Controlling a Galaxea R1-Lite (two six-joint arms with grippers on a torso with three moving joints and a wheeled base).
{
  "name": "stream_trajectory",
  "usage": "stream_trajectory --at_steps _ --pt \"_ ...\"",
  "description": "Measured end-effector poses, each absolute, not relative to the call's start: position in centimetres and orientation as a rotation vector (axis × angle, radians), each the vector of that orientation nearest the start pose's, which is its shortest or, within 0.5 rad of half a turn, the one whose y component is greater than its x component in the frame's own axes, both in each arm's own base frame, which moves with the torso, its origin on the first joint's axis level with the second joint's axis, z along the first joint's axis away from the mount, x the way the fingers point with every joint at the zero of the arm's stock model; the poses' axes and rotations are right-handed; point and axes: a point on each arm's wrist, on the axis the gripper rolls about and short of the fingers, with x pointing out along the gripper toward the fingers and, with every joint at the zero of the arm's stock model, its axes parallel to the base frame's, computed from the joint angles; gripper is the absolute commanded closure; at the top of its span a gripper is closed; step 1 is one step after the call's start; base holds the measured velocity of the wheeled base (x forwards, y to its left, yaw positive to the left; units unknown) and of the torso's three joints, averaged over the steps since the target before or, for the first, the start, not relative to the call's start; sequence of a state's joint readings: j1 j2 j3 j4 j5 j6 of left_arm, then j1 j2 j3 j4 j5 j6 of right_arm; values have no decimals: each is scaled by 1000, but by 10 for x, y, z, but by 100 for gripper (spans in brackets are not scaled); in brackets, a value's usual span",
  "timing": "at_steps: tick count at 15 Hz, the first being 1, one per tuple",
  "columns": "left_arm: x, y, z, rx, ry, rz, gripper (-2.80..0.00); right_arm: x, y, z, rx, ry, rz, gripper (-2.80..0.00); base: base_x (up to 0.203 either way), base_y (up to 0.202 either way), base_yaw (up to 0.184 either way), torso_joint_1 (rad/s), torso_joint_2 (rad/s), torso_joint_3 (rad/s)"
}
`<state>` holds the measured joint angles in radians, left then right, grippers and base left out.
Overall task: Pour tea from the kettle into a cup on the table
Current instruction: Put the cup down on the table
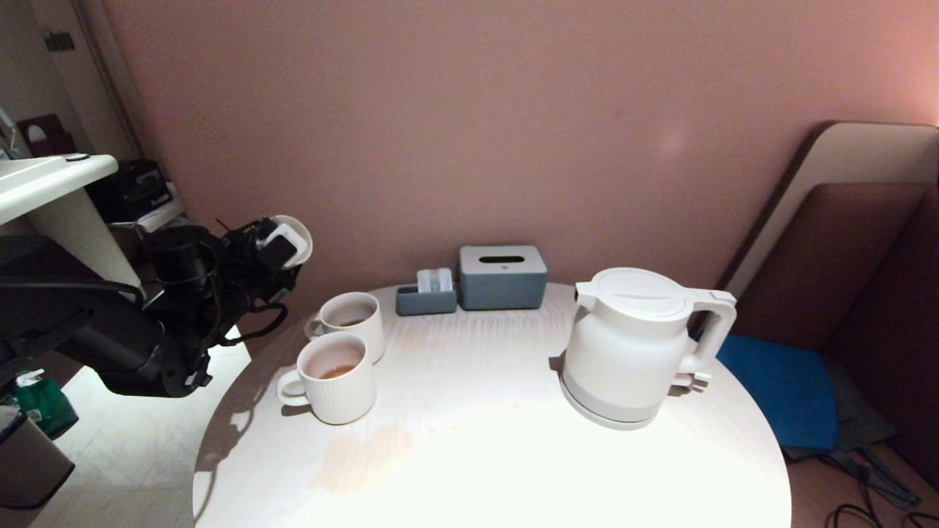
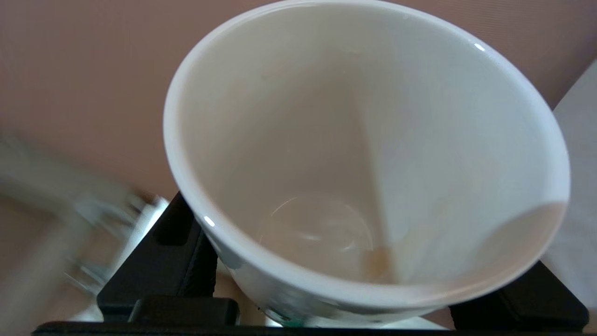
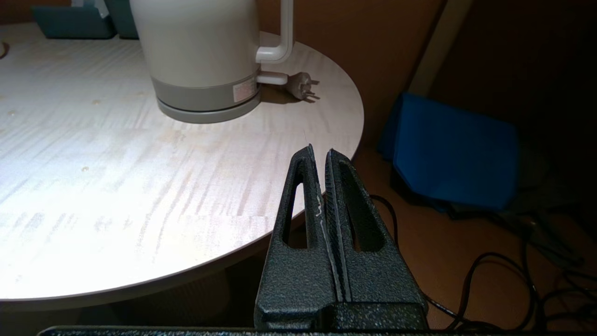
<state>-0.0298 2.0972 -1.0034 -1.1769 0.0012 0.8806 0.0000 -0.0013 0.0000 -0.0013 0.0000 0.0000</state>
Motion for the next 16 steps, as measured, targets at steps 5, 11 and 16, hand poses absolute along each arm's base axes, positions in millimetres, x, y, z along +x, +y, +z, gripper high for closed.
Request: stream_trajectory --at_steps 5,11,16 --pt "371 -4 179 474 49 -10 0 -23 0 76 0 -3 0 0 0 0 0 0 0 0" --pt "312 -4 181 95 211 -74 0 -23 0 76 0 -2 0 0 0 0 0 0 0 0" --pt "235 -15 168 63 264 -263 0 -23 0 76 0 -2 0 0 0 0 0 0 0 0"
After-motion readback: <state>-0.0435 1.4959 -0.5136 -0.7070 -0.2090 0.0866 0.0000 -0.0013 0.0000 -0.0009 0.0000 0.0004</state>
